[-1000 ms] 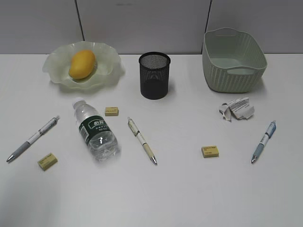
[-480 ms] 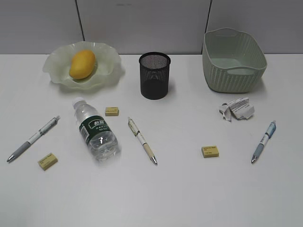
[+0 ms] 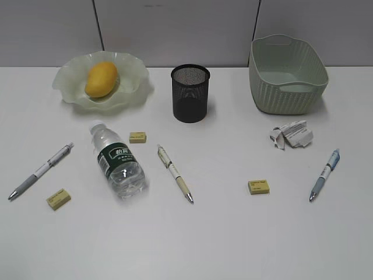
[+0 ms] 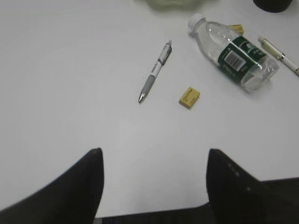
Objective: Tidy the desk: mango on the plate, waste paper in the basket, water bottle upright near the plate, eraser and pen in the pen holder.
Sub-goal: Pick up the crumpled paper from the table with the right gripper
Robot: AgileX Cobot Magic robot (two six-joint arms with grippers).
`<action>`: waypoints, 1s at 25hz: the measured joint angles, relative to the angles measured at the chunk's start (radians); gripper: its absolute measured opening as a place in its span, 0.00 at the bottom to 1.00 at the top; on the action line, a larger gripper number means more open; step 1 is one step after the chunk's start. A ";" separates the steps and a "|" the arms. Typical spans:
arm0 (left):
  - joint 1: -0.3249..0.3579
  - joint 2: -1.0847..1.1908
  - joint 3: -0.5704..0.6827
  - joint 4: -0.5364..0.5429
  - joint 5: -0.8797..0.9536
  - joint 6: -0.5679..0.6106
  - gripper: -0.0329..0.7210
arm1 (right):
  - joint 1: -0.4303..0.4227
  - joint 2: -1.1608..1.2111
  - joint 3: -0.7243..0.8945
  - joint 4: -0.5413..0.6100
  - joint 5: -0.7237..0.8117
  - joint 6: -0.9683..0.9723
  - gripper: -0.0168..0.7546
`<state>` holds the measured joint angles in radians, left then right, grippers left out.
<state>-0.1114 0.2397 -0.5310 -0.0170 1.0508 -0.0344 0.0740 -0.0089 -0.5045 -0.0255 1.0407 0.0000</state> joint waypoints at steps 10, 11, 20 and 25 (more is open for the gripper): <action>0.000 0.000 0.006 0.000 0.006 0.000 0.72 | 0.000 0.201 -0.021 0.000 -0.082 0.000 0.68; 0.000 0.000 0.006 0.000 0.006 0.000 0.72 | 0.000 0.231 -0.021 0.000 -0.125 0.000 0.68; 0.000 0.000 0.006 0.000 0.006 0.000 0.71 | 0.000 0.542 -0.022 0.000 -0.538 0.047 0.70; 0.000 0.000 0.006 0.000 0.006 0.000 0.71 | -0.001 0.776 -0.022 0.036 -0.659 0.052 0.75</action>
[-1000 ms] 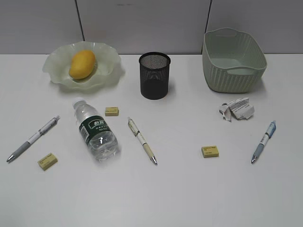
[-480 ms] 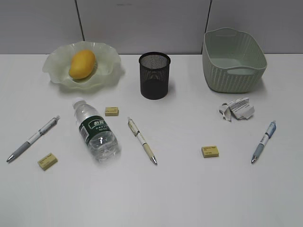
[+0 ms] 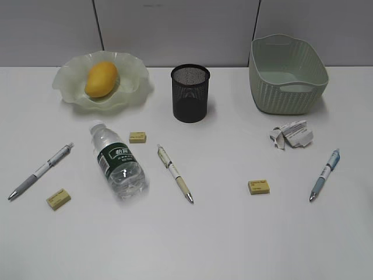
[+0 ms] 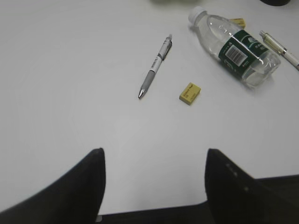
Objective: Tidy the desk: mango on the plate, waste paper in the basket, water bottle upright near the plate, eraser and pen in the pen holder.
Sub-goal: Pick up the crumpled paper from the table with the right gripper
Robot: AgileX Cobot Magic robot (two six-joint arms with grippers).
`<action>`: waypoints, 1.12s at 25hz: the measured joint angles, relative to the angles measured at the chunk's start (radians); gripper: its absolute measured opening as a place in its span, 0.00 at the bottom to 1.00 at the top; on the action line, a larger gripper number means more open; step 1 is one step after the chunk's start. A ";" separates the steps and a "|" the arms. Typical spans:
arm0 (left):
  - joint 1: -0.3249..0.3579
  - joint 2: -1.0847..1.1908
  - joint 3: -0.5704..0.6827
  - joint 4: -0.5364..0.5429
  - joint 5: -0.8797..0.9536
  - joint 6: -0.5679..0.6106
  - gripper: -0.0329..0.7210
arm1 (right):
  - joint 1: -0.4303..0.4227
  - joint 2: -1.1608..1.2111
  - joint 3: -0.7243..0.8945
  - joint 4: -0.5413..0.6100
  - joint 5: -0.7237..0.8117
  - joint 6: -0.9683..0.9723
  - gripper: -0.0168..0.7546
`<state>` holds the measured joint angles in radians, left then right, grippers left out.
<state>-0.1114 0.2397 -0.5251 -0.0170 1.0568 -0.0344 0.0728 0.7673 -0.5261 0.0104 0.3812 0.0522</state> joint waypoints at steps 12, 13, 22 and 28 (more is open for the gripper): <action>0.000 -0.001 0.000 0.000 0.003 0.000 0.71 | 0.000 0.506 -0.027 0.219 -0.335 0.002 0.80; 0.000 -0.001 0.000 0.000 0.003 0.000 0.71 | 0.000 0.544 -0.041 0.229 -0.337 0.003 0.79; 0.000 -0.001 0.000 0.000 0.003 0.000 0.70 | 0.018 0.833 -0.229 0.360 -0.295 0.003 0.86; 0.000 -0.001 0.000 0.000 0.003 0.000 0.70 | 0.023 0.953 -0.332 0.475 -0.253 0.003 0.86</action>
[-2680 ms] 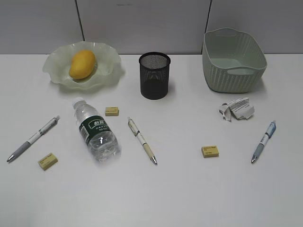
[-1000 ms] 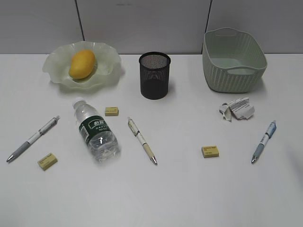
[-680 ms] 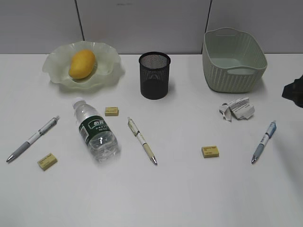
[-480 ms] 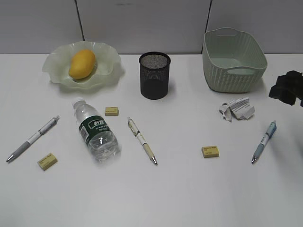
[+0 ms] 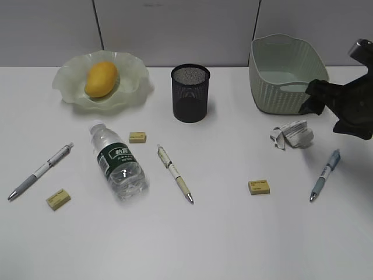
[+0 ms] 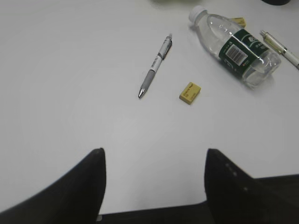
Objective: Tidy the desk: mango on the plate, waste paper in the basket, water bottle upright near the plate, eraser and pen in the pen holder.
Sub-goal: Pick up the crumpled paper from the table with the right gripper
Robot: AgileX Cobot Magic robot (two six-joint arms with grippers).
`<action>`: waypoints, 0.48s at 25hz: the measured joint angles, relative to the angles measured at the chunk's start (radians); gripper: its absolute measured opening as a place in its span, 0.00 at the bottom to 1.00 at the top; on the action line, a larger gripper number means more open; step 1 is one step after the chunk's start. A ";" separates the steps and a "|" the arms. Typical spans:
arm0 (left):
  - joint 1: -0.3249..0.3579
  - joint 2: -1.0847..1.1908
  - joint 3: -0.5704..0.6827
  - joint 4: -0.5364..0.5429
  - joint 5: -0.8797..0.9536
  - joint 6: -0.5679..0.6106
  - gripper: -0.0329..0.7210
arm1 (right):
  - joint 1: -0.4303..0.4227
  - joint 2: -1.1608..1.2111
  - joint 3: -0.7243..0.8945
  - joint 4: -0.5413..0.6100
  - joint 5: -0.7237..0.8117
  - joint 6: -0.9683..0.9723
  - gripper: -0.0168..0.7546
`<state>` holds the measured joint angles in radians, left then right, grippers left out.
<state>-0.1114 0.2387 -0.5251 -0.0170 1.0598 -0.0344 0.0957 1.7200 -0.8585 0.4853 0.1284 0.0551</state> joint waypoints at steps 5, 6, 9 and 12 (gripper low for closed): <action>0.000 0.000 0.000 0.000 0.000 0.000 0.70 | 0.036 0.081 -0.067 0.020 0.007 0.001 0.86; 0.000 0.000 0.000 0.000 0.000 0.000 0.70 | 0.045 0.098 -0.075 0.021 0.008 0.010 0.86; 0.000 0.000 0.000 0.000 0.000 0.000 0.70 | 0.058 0.145 -0.096 0.022 0.010 0.031 0.86; 0.000 0.000 0.000 0.000 0.000 0.000 0.70 | 0.059 0.183 -0.105 0.022 0.012 0.050 0.85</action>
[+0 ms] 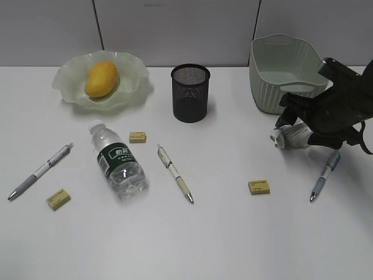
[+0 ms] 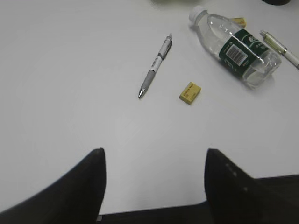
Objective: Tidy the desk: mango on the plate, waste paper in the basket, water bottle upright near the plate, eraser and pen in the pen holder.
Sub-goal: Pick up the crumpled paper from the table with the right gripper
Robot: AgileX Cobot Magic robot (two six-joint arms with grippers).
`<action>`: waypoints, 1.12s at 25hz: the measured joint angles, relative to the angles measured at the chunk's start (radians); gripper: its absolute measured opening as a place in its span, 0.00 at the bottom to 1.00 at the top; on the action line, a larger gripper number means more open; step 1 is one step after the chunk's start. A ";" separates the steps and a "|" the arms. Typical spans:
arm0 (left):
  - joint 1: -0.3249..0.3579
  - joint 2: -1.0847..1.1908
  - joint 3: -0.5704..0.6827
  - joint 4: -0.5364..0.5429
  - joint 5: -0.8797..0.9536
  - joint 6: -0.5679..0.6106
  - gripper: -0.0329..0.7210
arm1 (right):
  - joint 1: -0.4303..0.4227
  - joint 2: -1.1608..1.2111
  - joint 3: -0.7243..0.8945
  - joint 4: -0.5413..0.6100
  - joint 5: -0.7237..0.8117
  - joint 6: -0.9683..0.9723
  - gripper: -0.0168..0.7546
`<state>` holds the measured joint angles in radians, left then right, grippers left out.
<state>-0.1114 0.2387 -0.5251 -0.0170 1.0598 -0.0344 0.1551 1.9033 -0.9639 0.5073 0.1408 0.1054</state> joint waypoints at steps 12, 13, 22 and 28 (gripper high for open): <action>0.000 0.000 0.000 0.000 0.000 0.000 0.70 | 0.000 0.119 -0.100 0.003 -0.019 0.070 0.83; 0.000 0.000 0.000 0.000 0.000 0.000 0.70 | 0.000 0.128 -0.107 0.003 -0.020 0.074 0.82; 0.000 0.000 0.000 0.000 0.000 0.000 0.70 | 0.000 0.171 -0.125 0.001 -0.049 0.081 0.52; 0.000 0.000 0.000 0.000 0.000 0.000 0.70 | 0.000 0.178 -0.125 -0.005 -0.025 0.074 0.16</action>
<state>-0.1114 0.2387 -0.5251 -0.0170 1.0598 -0.0344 0.1551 2.0817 -1.0892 0.5019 0.1159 0.1798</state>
